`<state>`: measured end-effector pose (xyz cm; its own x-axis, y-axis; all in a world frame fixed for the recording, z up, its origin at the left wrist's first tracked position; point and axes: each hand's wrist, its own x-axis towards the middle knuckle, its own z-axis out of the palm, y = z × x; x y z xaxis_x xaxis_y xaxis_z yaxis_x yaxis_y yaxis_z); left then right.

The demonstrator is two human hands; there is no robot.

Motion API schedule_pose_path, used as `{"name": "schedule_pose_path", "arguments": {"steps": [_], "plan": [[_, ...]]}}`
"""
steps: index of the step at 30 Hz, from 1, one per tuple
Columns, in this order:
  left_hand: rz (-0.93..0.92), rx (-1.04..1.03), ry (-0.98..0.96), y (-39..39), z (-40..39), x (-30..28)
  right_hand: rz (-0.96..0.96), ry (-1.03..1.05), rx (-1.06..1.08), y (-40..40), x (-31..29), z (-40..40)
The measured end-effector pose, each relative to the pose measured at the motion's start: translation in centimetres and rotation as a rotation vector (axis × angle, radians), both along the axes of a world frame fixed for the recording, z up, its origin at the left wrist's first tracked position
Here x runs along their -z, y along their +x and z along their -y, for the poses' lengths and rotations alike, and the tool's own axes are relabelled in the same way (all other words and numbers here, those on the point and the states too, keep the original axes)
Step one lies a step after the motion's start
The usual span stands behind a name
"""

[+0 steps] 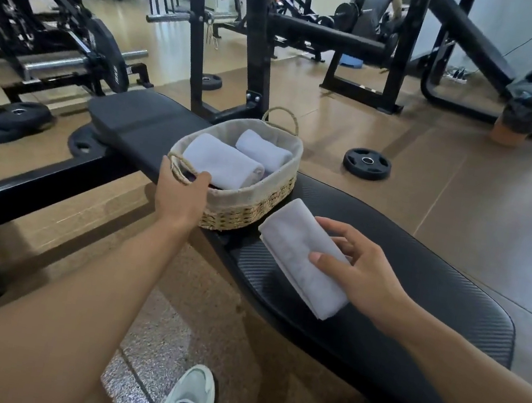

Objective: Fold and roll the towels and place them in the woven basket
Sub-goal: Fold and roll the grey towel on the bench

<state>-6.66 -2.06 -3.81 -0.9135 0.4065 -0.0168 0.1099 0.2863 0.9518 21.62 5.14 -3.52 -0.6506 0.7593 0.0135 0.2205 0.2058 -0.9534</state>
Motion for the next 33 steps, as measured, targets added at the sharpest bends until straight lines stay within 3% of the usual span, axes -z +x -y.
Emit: {"name": "schedule_pose_path", "arguments": {"steps": [6,16,24,26,29,31,33], "plan": [[0.023,0.013,-0.023,0.5,-0.5,-1.3,-0.045,0.014,0.098,0.5,-0.4,-0.3],[0.006,0.225,-0.036,2.8,-0.1,-1.9,-0.26,0.021,0.386,1.8,-2.0,-2.5],[-0.074,0.26,-0.075,4.5,-0.2,-2.1,-0.192,0.063,0.419,-1.6,-4.6,-5.1],[-0.19,0.218,-0.121,4.1,-0.5,-0.9,-0.126,0.069,0.419,-3.2,-4.6,-6.0],[-0.663,0.219,-0.183,5.1,-0.7,-0.3,-0.007,0.028,0.397,-5.3,-4.1,-7.6],[-0.914,0.371,-0.195,6.2,-1.3,-1.2,0.047,0.032,0.374,-6.2,-3.9,-8.4],[-0.945,0.526,-0.304,6.8,-2.3,-2.1,0.053,0.046,0.38,-6.8,-4.1,-8.9]]}}
